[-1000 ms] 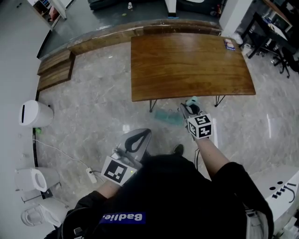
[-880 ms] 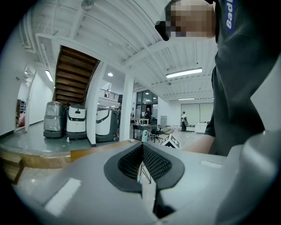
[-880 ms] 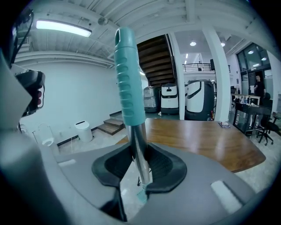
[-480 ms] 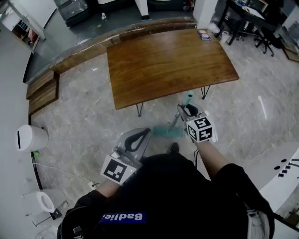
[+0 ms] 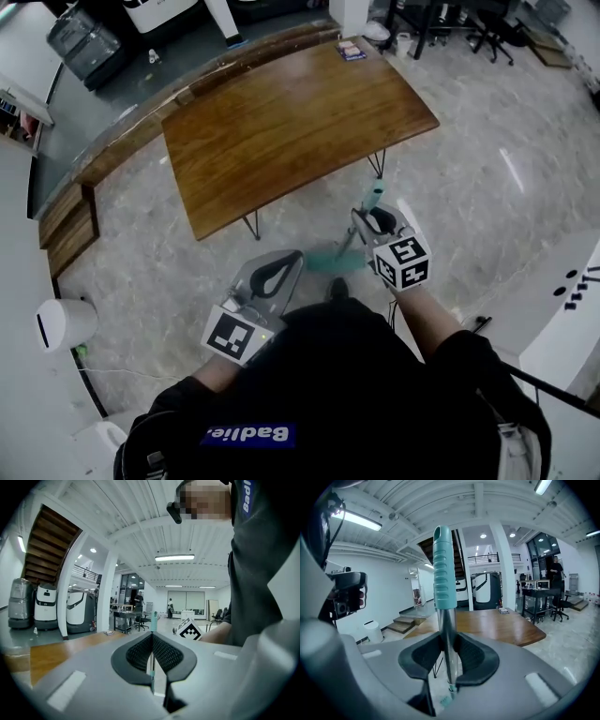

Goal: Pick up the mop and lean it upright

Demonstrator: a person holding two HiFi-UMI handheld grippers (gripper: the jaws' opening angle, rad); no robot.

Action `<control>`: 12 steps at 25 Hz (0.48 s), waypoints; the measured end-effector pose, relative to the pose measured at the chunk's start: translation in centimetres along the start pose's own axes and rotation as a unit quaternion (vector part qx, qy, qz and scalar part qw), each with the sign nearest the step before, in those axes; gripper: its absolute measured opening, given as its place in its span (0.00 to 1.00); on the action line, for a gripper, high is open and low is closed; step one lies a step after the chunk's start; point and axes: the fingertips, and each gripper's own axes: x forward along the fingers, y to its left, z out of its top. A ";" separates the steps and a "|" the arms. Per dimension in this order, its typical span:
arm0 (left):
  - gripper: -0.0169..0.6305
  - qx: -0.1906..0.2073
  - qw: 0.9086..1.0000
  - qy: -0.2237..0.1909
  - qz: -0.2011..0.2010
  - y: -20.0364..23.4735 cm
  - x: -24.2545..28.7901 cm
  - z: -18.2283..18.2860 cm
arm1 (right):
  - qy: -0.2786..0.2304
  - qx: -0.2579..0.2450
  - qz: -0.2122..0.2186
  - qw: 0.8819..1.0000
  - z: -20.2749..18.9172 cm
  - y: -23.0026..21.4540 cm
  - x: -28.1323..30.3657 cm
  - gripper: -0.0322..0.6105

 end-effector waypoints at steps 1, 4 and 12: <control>0.05 0.002 1.000 -0.002 -0.006 -0.4 0.9 0.2 | -0.002 0.002 -0.004 1.000 0.0 -0.7 -0.5 0.22; 0.05 0.003 1.000 0.002 -0.015 -1.6 3.3 0.1 | -0.008 0.006 -0.014 1.000 -0.3 -2.9 -2.1 0.22; 0.05 0.011 0.999 0.000 -0.035 -3.4 8.1 1.0 | -0.024 0.006 -0.037 0.999 0.5 -7.7 -4.6 0.22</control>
